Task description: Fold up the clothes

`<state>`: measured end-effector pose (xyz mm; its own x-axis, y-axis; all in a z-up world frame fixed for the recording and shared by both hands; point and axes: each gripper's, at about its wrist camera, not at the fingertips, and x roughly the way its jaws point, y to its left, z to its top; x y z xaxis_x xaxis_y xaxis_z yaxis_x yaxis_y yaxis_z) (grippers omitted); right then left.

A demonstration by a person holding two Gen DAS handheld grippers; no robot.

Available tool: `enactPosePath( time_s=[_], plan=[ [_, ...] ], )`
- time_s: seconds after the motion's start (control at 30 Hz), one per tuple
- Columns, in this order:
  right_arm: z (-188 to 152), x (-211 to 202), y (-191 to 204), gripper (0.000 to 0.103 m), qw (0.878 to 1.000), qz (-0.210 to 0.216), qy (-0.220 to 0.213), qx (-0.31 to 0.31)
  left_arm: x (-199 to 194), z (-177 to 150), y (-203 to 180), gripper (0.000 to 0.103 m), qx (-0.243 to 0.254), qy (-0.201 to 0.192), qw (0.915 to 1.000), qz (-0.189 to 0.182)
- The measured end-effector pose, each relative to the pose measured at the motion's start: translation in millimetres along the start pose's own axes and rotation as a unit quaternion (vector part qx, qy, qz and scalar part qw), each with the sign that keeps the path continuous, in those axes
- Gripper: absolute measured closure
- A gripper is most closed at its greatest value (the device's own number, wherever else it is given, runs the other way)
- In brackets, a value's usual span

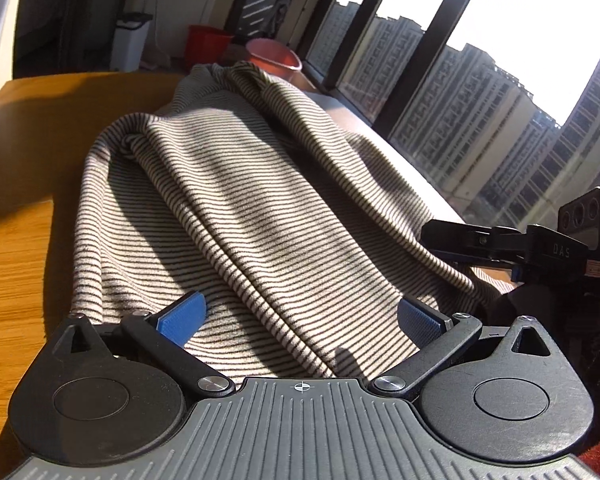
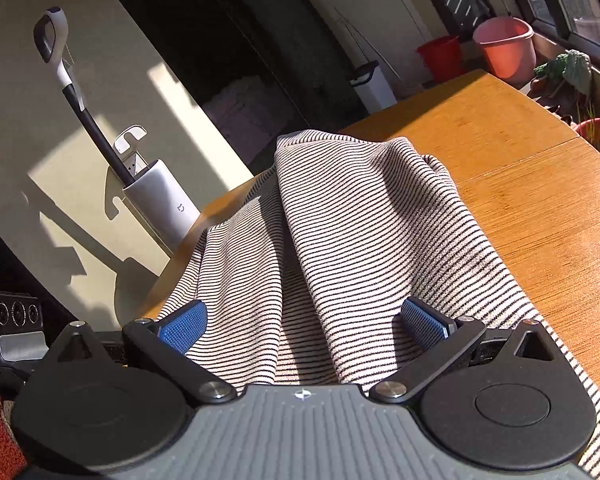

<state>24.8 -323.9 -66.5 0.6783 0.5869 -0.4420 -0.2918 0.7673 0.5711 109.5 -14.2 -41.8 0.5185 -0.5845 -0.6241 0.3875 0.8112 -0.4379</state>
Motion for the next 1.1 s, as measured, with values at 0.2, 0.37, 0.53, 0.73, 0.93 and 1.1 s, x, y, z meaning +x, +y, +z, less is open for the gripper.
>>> enactPosePath(
  time_s=[0.2, 0.37, 0.53, 0.73, 0.93, 1.1],
  plan=[
    [-11.9, -6.2, -1.4, 0.000, 0.999, 0.005, -0.044, -0.004, 9.3, 10.0, 6.9, 0.003, -0.074, 0.028, 0.9951, -0.059],
    [-11.0, -7.1, -4.2, 0.000, 0.999, 0.010, -0.049, 0.001, 20.0, 9.1, -21.8, 0.047, 0.005, 0.002, 0.9996, 0.027],
    [-11.2, -7.3, -4.8, 0.000, 0.999, 0.011, -0.050, 0.001, 23.7, 11.2, -25.0, 0.092, 0.044, -0.036, 0.9943, 0.090],
    [-11.3, -6.5, -3.9, 0.000, 0.999, 0.007, -0.047, -0.001, -34.9, 53.6, -18.9, 0.094, 0.059, -0.202, 0.9629, 0.170],
    [-8.3, -2.2, 3.6, 0.000, 0.999, -0.011, -0.029, -0.022, -79.0, 92.8, 53.8, 0.093, -0.033, -0.247, 0.9336, 0.257],
    [1.8, 5.5, 17.2, 0.000, 0.996, -0.040, 0.020, -0.080, -89.4, 85.5, 115.3, 0.081, -0.134, -0.212, 0.9358, 0.248]
  ],
)
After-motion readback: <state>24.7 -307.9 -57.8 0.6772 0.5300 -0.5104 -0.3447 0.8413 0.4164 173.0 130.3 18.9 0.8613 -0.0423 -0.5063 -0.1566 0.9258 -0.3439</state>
